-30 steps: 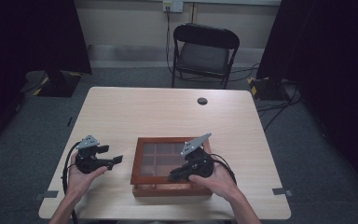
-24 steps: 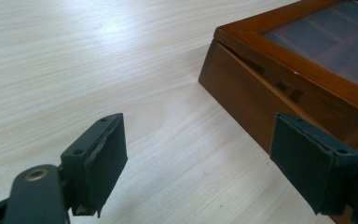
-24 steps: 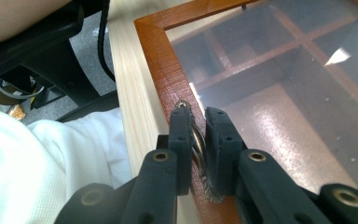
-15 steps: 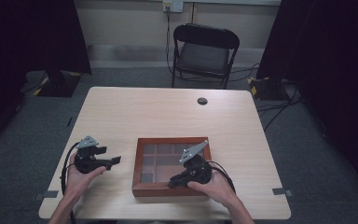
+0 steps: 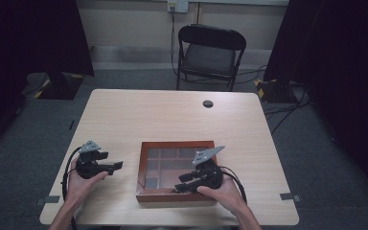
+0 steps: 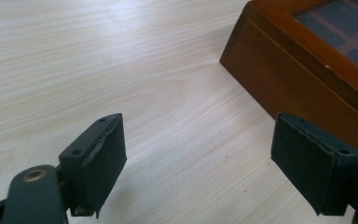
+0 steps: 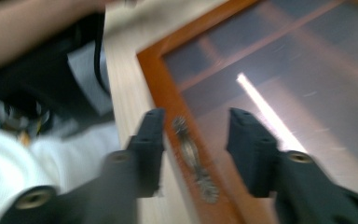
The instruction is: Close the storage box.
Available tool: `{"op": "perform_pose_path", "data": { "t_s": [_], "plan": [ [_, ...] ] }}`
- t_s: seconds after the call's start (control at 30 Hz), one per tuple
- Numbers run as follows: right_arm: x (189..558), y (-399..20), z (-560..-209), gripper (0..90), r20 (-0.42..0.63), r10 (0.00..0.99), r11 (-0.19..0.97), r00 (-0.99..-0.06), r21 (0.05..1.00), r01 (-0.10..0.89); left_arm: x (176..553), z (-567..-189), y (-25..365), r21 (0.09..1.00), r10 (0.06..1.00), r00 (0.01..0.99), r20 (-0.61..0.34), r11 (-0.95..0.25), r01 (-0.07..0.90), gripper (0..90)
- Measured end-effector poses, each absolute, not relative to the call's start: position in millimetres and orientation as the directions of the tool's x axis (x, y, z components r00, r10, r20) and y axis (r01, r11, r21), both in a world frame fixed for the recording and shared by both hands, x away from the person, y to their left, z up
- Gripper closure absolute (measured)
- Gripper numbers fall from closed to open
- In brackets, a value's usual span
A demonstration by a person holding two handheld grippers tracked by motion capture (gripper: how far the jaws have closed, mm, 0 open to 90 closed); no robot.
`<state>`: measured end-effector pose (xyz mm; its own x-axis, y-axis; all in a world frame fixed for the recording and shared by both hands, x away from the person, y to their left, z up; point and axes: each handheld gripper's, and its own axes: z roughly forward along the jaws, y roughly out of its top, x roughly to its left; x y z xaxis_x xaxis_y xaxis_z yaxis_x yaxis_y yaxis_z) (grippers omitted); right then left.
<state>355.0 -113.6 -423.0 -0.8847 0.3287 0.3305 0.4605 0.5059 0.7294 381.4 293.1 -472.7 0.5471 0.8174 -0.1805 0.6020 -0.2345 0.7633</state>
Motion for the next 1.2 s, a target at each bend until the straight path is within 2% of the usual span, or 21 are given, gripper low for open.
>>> {"op": "perform_pose_path", "data": {
  "t_s": [0.1, 0.23, 0.37, 0.47, 0.6, 0.67, 0.77, 0.87, 0.97, 1.1, 1.2],
  "plan": [
    [358, -136, -417, 44.4, 0.32, 0.426, 0.422, -0.846, 0.757, 0.499, 382, -474, 296, 0.754, 0.823, 0.538, -0.183, -0.234, 0.614, 17.6],
    [361, -170, -413, 33.4, 0.257, 0.602, 0.338, -0.756, 0.776, 0.533, 382, -477, 299, 0.738, 0.833, 0.527, -0.169, -0.248, 0.628, 17.6],
    [362, -204, -418, 25.4, 0.243, 0.699, 0.272, -0.672, 0.779, 0.565, 382, -479, 298, 0.727, 0.847, 0.517, -0.126, -0.275, 0.629, 20.8],
    [363, -224, -430, 18.9, 0.213, 0.784, 0.243, -0.584, 0.759, 0.603, 385, -484, 297, 0.709, 0.845, 0.518, -0.135, -0.283, 0.646, 20.9],
    [361, -248, -448, 15.7, 0.194, 0.868, 0.172, -0.457, 0.747, 0.643, 386, -490, 296, 0.691, 0.847, 0.516, -0.126, -0.299, 0.659, 20.5],
    [361, -257, -456, 16.5, 0.148, 0.91, 0.16, -0.386, 0.735, 0.659, 385, -492, 295, 0.695, 0.849, 0.518, -0.104, -0.311, 0.649, 19.9],
    [361, -267, -469, 16.4, 0.092, 0.943, 0.161, -0.32, 0.715, 0.68, 383, -493, 292, 0.701, 0.856, 0.511, -0.085, -0.313, 0.641, 20.4],
    [362, -273, -480, 15.1, 0.066, 0.956, 0.161, -0.286, 0.697, 0.699, 380, -496, 286, 0.704, 0.857, 0.515, 0.0, -0.366, 0.609, 20.4],
    [366, -272, -490, 12.7, -0.004, 0.974, 0.175, -0.228, 0.656, 0.735, 382, -499, 285, 0.721, 0.863, 0.505, -0.003, -0.348, 0.599, 14.6],
    [364, -271, -495, 11.6, -0.015, 0.975, 0.168, -0.221, 0.697, 0.697, 384, -502, 289, 0.738, 0.864, 0.503, 0.003, -0.341, 0.582, 13.7],
    [363, -272, -501, 6.4, -0.009, 0.976, 0.156, -0.217, 0.725, 0.67, 383, -502, 288, 0.74, 0.873, 0.487, -0.004, -0.325, 0.588, 13.6]
  ]
}}
